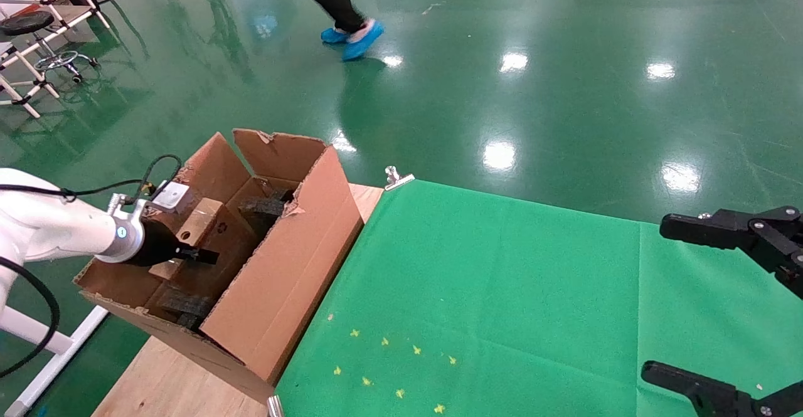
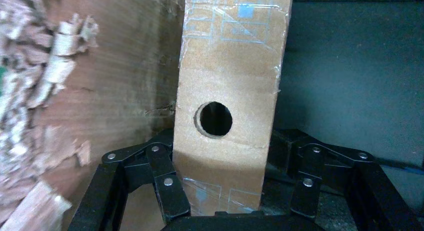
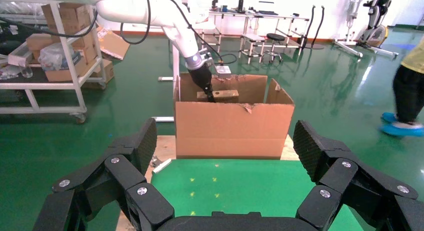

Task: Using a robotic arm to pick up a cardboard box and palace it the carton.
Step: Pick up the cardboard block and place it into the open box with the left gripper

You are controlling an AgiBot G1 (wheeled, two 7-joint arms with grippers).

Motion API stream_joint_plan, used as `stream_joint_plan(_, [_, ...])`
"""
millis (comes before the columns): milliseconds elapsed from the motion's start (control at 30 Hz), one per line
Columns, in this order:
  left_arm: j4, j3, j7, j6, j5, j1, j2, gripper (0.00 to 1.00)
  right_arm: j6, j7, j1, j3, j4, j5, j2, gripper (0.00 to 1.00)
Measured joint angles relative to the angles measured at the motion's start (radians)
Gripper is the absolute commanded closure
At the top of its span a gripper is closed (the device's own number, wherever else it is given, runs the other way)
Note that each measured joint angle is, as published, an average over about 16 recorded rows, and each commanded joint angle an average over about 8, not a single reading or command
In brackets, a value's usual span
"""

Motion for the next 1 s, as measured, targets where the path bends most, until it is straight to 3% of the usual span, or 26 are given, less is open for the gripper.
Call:
stream_joint_plan(367, [-0.001, -0.005, -0.007, -0.023, -0.007, 0.045, 0.026, 1.00, 0.000, 0.000, 0.000, 0.000, 0.000, 0.000, 0.000, 0.00])
stream_joint_plan(433, [-0.001, -0.006, -0.009, -0.026, -0.008, 0.050, 0.029, 0.85, 0.000, 0.000, 0.000, 0.000, 0.000, 0.000, 0.000, 0.00])
stream_joint_plan(633, [0.000, -0.007, -0.014, -0.036, -0.011, 0.060, 0.036, 0.10, 0.000, 0.000, 0.000, 0.000, 0.000, 0.000, 0.000, 0.00])
stream_joint_plan(667, [0.000, -0.008, -0.015, -0.036, -0.011, 0.061, 0.036, 0.02, 0.000, 0.000, 0.000, 0.000, 0.000, 0.000, 0.000, 0.00])
stream_joint_plan(1000, [0.002, -0.007, -0.019, -0.037, -0.010, 0.054, 0.038, 0.00, 0.000, 0.000, 0.000, 0.000, 0.000, 0.000, 0.000, 0.00])
